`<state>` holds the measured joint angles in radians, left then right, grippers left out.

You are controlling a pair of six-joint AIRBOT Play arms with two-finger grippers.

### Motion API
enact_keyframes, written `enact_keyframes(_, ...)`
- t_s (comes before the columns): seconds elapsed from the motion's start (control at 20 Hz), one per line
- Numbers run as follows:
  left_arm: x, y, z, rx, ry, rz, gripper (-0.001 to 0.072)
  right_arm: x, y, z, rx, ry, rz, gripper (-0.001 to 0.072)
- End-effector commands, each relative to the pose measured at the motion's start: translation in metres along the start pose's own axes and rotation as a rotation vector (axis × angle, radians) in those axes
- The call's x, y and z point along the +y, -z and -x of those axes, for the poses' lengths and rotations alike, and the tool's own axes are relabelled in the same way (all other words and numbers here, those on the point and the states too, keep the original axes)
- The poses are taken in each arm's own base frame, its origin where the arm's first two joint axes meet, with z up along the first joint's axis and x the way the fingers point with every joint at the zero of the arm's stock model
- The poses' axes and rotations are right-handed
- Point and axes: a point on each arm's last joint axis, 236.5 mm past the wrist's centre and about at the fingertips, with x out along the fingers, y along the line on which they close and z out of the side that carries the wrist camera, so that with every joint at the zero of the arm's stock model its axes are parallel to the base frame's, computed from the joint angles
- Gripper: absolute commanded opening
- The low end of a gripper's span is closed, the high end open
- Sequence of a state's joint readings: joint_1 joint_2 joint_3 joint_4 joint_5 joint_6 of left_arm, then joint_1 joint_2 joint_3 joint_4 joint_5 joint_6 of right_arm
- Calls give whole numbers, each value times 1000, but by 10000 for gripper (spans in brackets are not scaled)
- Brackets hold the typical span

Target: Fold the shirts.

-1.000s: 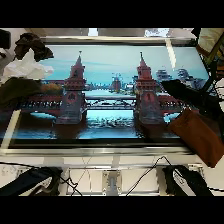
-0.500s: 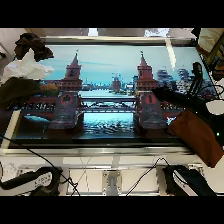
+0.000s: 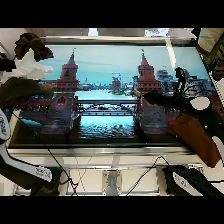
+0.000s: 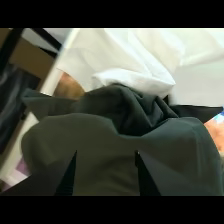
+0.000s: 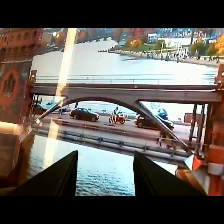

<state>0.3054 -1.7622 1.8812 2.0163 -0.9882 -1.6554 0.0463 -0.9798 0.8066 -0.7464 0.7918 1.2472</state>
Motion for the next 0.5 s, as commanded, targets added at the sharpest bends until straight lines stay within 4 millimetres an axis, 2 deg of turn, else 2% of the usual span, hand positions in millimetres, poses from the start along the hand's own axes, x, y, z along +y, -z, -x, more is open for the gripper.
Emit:
enact_keyframes(0.0, -27, 24, -79, 71, 32, 2, 445, -4, -1, -5, -6, 11, -85, 387)
enact_keyframes(0.15, -44, 35, -116, 83, 39, -15, 444, -6, -6, -5, -26, 16, -118, 387)
enact_keyframes(0.3, -56, 53, -138, 116, 50, -30, 439, -9, -17, -5, -73, 27, -133, 387)
enact_keyframes(0.35, -59, 58, -141, 126, 51, -33, 376, -10, -20, -4, -88, 30, -134, 386)
enact_keyframes(0.4, -61, 59, -143, 128, 55, -31, 129, -11, -23, -4, -101, 34, -134, 386)
enact_keyframes(0.45, -63, 58, -143, 125, 66, -22, 17, -12, -25, -4, -108, 36, -134, 386)
